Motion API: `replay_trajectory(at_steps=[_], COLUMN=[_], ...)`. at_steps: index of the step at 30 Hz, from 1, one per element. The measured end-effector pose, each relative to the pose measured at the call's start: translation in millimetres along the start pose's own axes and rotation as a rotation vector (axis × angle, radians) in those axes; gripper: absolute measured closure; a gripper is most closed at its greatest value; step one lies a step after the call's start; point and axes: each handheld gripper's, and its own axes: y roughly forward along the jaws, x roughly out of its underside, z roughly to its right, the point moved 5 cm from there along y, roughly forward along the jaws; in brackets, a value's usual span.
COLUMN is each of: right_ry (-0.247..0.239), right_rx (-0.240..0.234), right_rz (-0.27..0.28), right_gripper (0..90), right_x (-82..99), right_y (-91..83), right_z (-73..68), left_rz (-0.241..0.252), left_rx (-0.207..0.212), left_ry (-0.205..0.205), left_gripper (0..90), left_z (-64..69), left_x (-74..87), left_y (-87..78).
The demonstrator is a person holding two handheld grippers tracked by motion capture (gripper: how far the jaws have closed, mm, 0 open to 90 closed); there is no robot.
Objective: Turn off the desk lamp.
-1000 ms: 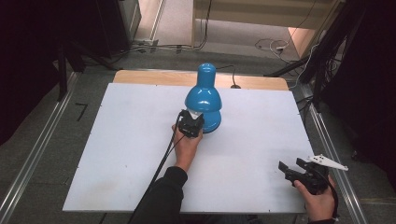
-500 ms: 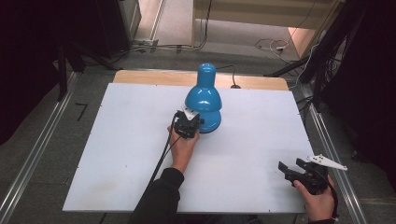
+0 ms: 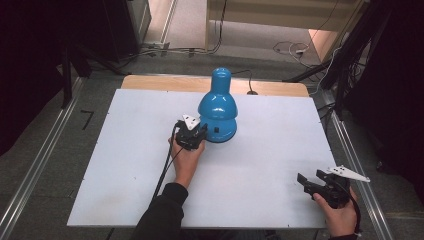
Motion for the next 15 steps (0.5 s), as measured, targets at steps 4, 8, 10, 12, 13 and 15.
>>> replay_trajectory(at_steps=[4,8,10,12,13,15], right_ry=[-0.003,-0.004,-0.002,0.000,-0.002,-0.004], right_rx=[0.004,0.006,0.008,0.009,0.009,0.009], right_rz=[-0.002,-0.003,-0.005,-0.006,-0.006,-0.005], right_gripper=[19.3,19.3,19.2,19.2,19.2,19.2], right_x=[0.2,0.5,0.7,0.8,0.8,0.8], right_y=[0.5,0.4,0.3,0.3,0.3,0.5], right_z=[-0.1,-1.1,-1.6,-1.6,-1.4,-1.3], left_rz=[-0.014,-0.026,-0.028,-0.027,-0.028,-0.027], left_rx=[0.022,0.032,0.035,0.039,0.032,0.031], left_ry=[-0.010,-0.027,-0.038,-0.049,-0.045,-0.047], left_gripper=[55.3,47.1,46.0,44.7,43.6,43.1], left_z=[-6.7,-18.5,-26.3,-33.4,-40.2,-43.6], left_x=[3.9,9.0,11.3,13.7,15.7,16.9], left_y=[-8.5,-19.0,-26.0,-33.5,-41.8,-45.8])
